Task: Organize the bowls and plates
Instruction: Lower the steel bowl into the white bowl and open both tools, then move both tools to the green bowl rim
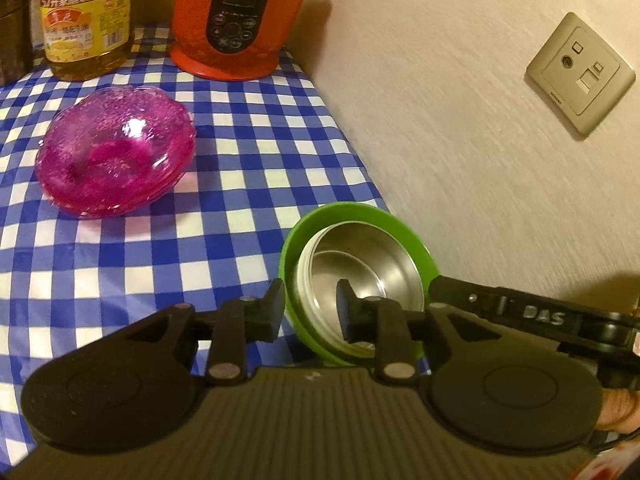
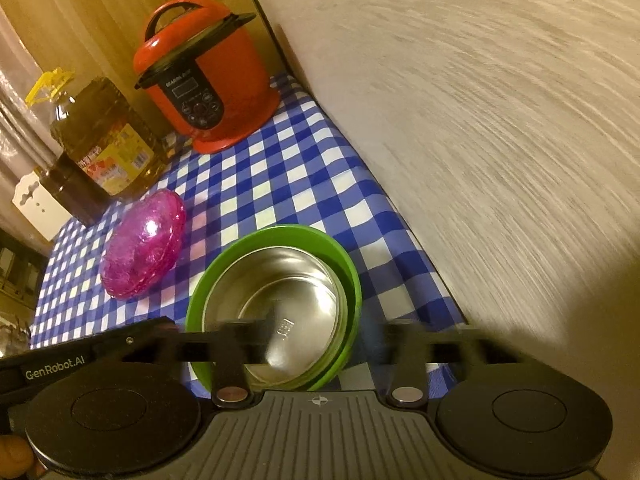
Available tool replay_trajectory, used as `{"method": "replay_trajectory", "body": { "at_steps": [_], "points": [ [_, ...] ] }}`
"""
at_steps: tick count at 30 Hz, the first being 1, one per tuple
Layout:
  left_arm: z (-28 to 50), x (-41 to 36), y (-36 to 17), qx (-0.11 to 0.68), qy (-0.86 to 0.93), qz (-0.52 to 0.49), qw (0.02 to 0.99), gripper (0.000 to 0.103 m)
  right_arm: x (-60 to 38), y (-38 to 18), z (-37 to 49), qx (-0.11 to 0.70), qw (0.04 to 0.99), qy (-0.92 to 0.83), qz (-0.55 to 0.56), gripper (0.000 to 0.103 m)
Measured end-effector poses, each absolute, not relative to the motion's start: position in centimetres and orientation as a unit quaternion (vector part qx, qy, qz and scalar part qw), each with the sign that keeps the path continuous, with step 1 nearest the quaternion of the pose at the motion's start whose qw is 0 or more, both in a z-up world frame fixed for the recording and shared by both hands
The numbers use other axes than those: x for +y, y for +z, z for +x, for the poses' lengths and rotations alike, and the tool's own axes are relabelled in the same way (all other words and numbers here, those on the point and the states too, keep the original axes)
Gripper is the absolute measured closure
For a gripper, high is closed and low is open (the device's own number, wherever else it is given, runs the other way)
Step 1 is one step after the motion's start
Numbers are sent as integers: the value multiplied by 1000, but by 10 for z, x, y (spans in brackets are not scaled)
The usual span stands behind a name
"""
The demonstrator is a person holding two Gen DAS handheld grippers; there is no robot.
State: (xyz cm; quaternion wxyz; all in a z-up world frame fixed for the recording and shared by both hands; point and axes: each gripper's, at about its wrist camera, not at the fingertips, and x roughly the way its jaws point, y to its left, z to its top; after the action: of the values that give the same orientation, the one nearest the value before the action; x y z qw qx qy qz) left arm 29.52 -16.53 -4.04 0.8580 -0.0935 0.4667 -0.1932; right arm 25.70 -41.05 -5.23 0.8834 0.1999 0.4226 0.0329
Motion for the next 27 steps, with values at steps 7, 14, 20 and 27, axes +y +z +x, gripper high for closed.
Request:
{"method": "replay_trajectory", "body": {
  "at_steps": [7, 14, 20, 27],
  "points": [
    [283, -151, -50, 471, -166, -121, 858, 63, -414, -50, 240, 421, 882, 21, 213, 41],
    [274, -146, -63, 472, -163, -159, 852, 49, -417, -58, 222, 418, 877, -7, 238, 41],
    [272, -148, -67, 466, -165, -182, 850, 41, -418, -65, 214, 409, 873, -23, 266, 37],
    [278, -152, -79, 463, -146, -210, 849, 40, -420, -71, 216, 405, 865, -30, 295, 36]
  ]
}}
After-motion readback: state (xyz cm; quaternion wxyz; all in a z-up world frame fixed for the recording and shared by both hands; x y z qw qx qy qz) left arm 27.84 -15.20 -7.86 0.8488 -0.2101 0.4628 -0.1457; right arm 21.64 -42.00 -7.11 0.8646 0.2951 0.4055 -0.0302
